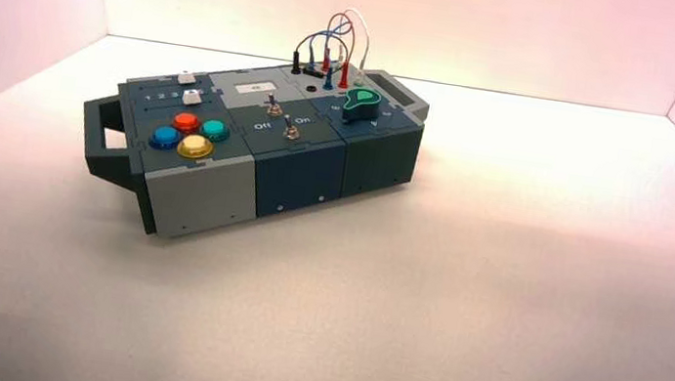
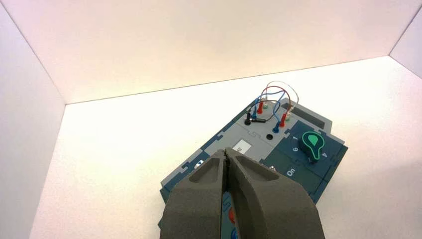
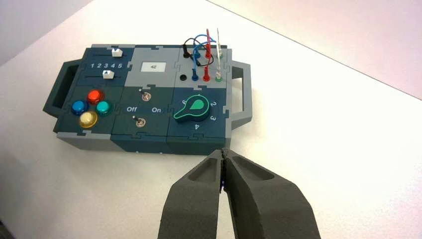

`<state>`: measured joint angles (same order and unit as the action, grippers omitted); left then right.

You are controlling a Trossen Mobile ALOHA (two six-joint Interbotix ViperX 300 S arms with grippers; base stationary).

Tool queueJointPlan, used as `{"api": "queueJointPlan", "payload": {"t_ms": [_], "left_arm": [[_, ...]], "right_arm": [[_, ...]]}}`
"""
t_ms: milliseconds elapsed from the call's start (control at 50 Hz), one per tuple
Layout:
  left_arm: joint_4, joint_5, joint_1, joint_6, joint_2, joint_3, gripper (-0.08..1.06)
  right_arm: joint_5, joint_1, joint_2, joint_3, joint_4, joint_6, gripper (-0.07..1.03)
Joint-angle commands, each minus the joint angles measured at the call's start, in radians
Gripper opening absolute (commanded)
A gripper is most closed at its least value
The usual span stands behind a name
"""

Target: Turn the knob to position 6.

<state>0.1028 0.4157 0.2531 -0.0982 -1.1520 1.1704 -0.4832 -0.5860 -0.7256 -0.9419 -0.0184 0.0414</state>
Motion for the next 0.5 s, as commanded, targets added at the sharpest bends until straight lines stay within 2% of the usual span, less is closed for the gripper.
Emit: {"api": "queueJointPlan", "payload": {"t_ms": [20, 500], "left_arm": [[0.002, -0.011, 0.003, 0.000, 0.002, -0.014, -0.03], [0.002, -0.018, 0.005, 0.000, 0.038, -0.017, -0.03]], "right_arm": [[0.003, -0.002, -0.005, 0.017, 0.006, 0.003, -0.02], [0.003, -0.002, 0.008, 0.017, 0.014, 0.003, -0.02]]}}
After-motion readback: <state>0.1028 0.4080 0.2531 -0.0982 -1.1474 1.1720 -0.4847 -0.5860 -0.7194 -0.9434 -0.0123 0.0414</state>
